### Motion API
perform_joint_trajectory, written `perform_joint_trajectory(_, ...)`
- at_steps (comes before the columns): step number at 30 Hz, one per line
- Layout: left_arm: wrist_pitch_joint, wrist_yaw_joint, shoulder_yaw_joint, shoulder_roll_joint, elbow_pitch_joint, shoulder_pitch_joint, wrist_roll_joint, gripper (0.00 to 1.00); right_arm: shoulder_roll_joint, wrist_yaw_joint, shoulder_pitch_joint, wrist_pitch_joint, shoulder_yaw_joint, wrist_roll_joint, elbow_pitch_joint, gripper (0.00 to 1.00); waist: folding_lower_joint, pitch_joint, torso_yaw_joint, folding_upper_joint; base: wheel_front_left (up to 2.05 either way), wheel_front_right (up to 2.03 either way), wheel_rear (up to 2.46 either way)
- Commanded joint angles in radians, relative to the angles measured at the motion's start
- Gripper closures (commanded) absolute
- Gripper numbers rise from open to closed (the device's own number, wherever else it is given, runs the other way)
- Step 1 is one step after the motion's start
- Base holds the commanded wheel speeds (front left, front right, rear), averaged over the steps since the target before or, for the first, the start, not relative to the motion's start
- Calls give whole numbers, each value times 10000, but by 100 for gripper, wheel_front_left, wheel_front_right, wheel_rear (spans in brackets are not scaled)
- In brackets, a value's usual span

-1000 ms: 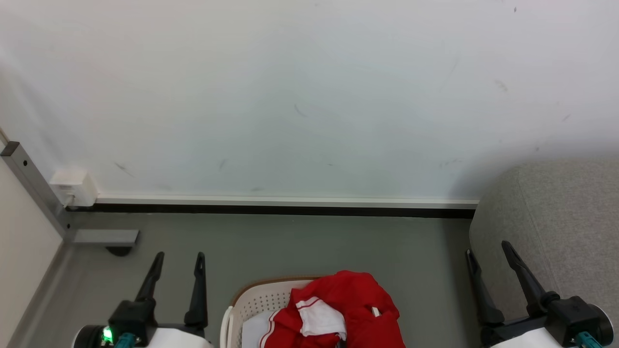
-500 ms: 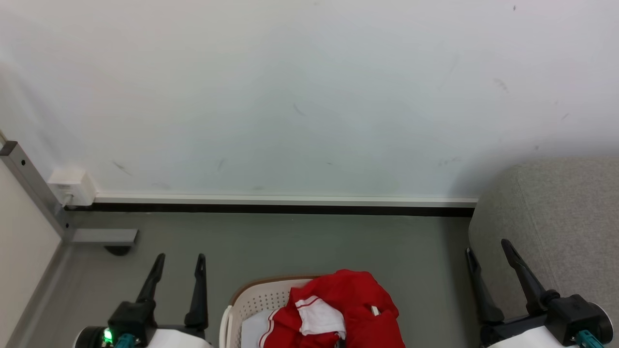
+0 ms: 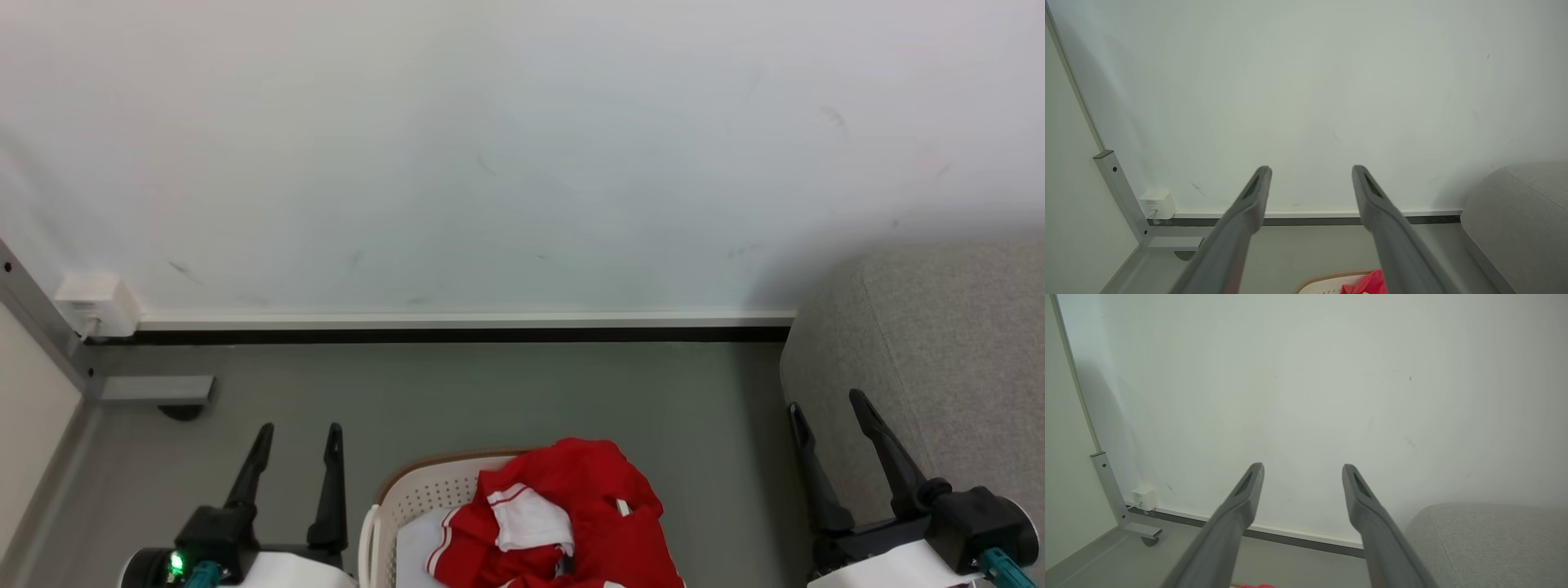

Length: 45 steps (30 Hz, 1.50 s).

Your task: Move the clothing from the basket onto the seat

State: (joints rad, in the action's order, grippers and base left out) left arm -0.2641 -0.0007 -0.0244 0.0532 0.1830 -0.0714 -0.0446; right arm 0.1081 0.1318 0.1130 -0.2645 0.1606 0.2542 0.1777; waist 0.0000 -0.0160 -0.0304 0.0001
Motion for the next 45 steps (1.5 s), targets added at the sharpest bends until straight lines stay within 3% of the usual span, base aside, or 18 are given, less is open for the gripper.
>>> perform_joint_trajectory(1,-6,-51,26,23,-28,-57,27,0,58,-21,117,1,-23,113,-62,0,0,116,-73,-1,0,0,0)
perform_joint_trajectory(18,-5,-230,53,4,-189,-1189,77,0,55,-21,1272,4,-210,452,-809,0,0,2138,-809,-1,0,0,0)
perform_joint_trajectory(30,-7,-844,-133,1,549,-2515,-249,0,67,-21,2232,4,-354,572,-1279,0,0,3876,-1235,-1,0,0,0)
perform_joint_trajectory(38,-5,-1178,-532,0,1984,-3365,-646,0,-96,-21,2711,2,-626,983,-1647,0,0,4680,-1526,-1,0,0,0)
perform_joint_trajectory(45,170,-1299,-1270,166,4704,-4411,-1346,0,-229,-21,2970,2,-779,1052,-1851,0,0,5279,-1875,-1,0,0,0)
